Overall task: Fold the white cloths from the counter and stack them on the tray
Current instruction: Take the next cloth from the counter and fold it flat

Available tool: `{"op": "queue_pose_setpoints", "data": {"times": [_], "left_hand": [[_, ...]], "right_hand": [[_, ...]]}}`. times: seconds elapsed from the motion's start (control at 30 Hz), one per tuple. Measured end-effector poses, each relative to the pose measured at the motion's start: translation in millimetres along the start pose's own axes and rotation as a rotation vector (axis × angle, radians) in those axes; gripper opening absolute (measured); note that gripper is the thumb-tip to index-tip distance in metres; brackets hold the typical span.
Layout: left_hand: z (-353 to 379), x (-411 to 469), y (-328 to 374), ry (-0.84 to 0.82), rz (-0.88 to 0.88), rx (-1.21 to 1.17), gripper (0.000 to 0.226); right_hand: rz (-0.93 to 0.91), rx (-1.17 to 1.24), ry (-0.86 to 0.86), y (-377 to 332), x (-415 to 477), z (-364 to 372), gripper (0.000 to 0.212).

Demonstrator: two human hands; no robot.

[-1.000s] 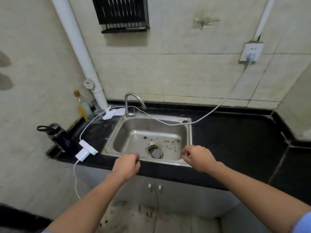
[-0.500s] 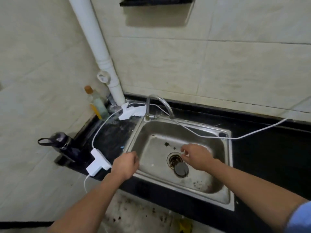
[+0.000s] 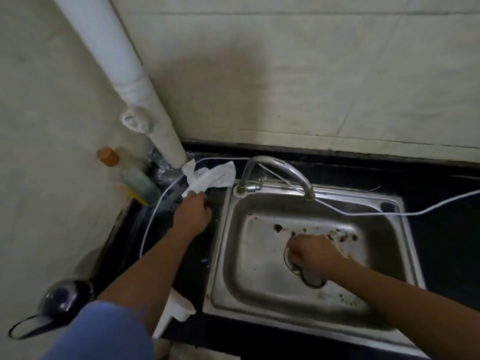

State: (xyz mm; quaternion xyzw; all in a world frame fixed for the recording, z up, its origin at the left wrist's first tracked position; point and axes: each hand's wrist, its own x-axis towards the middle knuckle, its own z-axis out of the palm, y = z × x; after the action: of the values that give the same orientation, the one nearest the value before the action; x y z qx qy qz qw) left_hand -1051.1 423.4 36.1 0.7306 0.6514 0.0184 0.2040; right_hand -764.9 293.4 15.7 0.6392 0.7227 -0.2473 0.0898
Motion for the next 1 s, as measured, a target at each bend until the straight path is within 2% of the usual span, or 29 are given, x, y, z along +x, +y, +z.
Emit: {"op": "queue_pose_setpoints", "data": {"times": [0.13, 0.27, 0.33, 0.4, 0.47, 0.57, 0.7, 0.83, 1.0], "left_hand": [[16, 74, -28, 0.059, 0.051, 0.031, 0.047], [38, 114, -44, 0.0, -0.008, 0.09, 0.064], [47, 119, -48, -0.028, -0.024, 0.114, 0.058], [50, 117, -47, 0.012, -0.03, 0.091, 0.039], [47, 108, -42, 0.079, -0.039, -0.016, 0.027], [33, 84, -31, 0.188, 0.047, -0.164, 0.018], [12, 42, -9, 0.253, 0.147, -0.232, 0.022], [9, -11, 22, 0.239, 0.27, -0.202, 0.019], [32, -89, 88, 0.157, 0.362, -0.197, 0.02]], "right_hand": [[0.121, 0.021, -0.051, 0, -2, 20, 0.026], [0.194, 0.061, -0.083, 0, -12, 28, 0.03], [0.219, 0.082, -0.083, 1, -18, 31, 0.03], [0.261, 0.106, -0.085, 1, -22, 33, 0.031], [0.284, 0.123, -0.091, 1, -23, 29, 0.032], [0.27, 0.135, -0.082, -4, -21, 17, 0.03], [0.27, 0.164, -0.011, -9, -18, 2, 0.031], [0.25, 0.215, 0.072, -7, -34, 0, 0.031], [0.234, 0.291, 0.166, 21, -105, 8, 0.03]]}}
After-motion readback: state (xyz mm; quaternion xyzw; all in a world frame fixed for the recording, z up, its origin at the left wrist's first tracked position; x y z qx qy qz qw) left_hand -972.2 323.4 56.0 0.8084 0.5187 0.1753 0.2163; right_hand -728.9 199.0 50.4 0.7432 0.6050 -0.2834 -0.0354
